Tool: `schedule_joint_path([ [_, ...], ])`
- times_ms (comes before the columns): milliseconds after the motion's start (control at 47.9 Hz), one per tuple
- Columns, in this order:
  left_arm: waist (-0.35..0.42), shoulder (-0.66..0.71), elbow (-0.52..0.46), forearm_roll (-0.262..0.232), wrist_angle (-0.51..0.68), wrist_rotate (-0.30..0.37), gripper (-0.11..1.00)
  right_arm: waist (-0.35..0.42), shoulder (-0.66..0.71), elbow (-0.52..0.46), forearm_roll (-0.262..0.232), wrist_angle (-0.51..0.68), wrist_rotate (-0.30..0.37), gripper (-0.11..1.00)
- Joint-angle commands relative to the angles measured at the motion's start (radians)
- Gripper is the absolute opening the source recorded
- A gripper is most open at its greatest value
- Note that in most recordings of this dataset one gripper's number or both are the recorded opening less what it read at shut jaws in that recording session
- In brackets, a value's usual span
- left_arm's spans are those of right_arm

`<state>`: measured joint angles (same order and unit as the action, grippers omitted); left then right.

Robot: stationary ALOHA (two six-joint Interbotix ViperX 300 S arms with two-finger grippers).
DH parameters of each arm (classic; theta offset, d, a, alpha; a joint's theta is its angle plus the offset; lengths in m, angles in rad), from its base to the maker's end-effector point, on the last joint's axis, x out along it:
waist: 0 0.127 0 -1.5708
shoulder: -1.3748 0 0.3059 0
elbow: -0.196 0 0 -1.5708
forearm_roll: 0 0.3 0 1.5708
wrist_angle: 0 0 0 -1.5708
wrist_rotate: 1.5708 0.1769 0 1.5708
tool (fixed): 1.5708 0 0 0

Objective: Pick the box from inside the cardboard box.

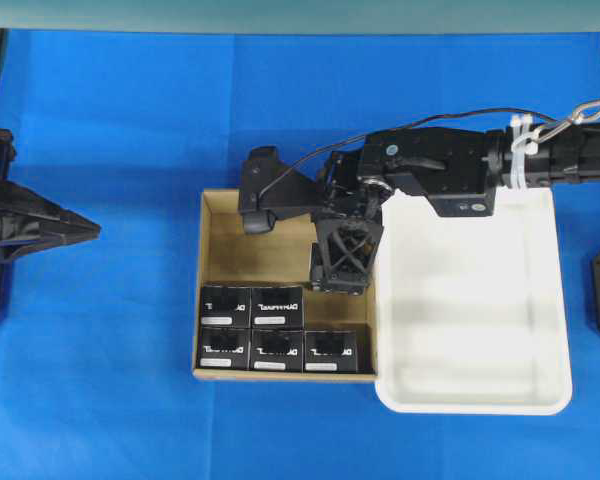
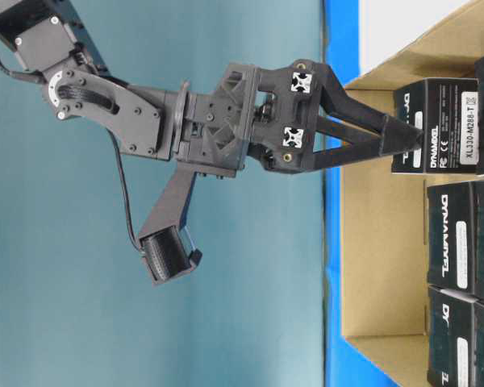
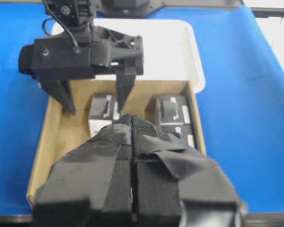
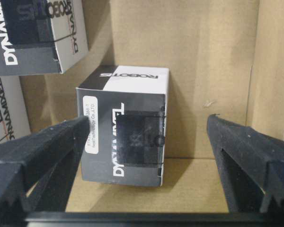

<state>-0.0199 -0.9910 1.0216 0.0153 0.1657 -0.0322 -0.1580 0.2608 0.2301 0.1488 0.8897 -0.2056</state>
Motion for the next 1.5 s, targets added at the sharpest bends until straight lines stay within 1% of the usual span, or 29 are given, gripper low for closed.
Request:
schedule_joint_path([
  [0, 0.003, 0.005, -0.031, 0.003, -0.006, -0.003, -0.07, -0.005, 0.014, -0.002, -0.006, -0.003, -0.002, 1.00],
  [209, 0.003, 0.005, -0.035, 0.002, -0.006, -0.003, -0.07, -0.005, 0.009, -0.012, -0.005, 0.003, 0.003, 1.00],
  [397, 0.003, 0.003, -0.037, 0.002, -0.006, -0.003, -0.07, -0.005, -0.012, -0.055, 0.002, 0.038, 0.011, 1.00],
  [648, 0.003, -0.002, -0.038, 0.003, -0.006, -0.002, -0.07, -0.002, -0.052, -0.143, 0.002, 0.176, 0.031, 1.00],
  [919, 0.003, -0.011, -0.040, 0.002, -0.006, -0.002, -0.07, -0.005, -0.170, -0.230, 0.002, 0.325, 0.064, 1.00],
  [1065, 0.003, -0.011, -0.040, 0.003, -0.006, -0.002, -0.07, -0.005, -0.229, -0.302, 0.000, 0.426, 0.080, 1.00],
  [1170, 0.003, -0.011, -0.043, 0.002, -0.006, -0.002, -0.07, -0.002, -0.250, -0.364, -0.009, 0.497, 0.103, 1.00],
  [1295, 0.003, -0.011, -0.048, 0.002, -0.006, -0.002, -0.07, 0.003, -0.264, -0.443, -0.025, 0.569, 0.109, 1.00],
  [1483, 0.003, -0.012, -0.057, 0.003, -0.006, -0.002, -0.07, 0.006, -0.264, -0.543, -0.038, 0.640, 0.109, 1.00],
])
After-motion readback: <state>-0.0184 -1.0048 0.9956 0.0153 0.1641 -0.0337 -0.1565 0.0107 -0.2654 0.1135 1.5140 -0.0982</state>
